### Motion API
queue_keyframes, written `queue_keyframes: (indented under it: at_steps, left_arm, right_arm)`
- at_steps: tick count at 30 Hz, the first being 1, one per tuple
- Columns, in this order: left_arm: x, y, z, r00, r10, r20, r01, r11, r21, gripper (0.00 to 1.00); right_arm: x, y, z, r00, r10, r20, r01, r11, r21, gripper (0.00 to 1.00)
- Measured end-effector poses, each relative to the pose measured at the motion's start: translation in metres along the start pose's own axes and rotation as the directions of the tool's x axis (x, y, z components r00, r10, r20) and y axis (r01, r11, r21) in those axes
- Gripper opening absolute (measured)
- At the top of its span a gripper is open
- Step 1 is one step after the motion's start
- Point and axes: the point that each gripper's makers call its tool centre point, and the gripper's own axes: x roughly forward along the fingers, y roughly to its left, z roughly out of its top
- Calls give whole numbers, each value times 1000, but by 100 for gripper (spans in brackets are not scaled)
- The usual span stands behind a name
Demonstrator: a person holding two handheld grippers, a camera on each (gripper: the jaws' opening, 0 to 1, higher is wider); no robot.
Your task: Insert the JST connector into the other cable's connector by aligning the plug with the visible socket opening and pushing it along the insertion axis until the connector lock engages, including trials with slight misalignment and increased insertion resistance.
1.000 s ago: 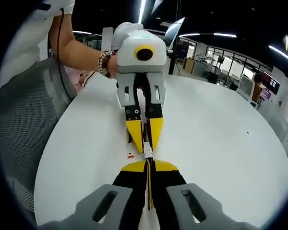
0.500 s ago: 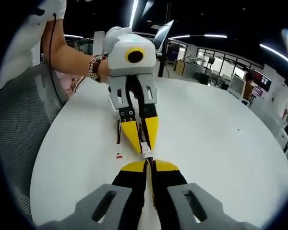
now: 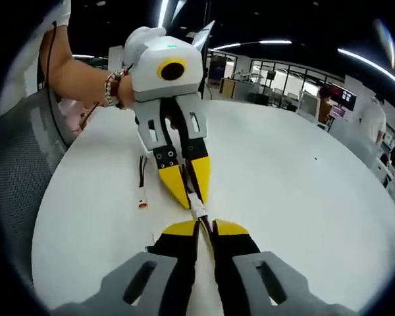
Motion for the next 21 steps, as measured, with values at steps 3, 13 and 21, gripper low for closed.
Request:
queue_keyframes:
  at_steps: [3, 13, 21]
  left_arm:
    - [0, -1, 0, 1000, -10, 13, 10, 1000, -15, 0]
    - [-12, 7, -2, 999, 31, 20, -29, 998, -63, 13]
    - [-39, 12, 12, 992, 80, 95, -66, 988, -140, 16]
  right_arm:
    - [1, 1, -4, 1000, 1, -13, -1, 1000, 10, 8]
    - [-4, 1, -5, 1000, 1, -18, 0, 998, 62, 18]
    - [-26, -10, 21, 997, -55, 60, 49, 994, 95, 17]
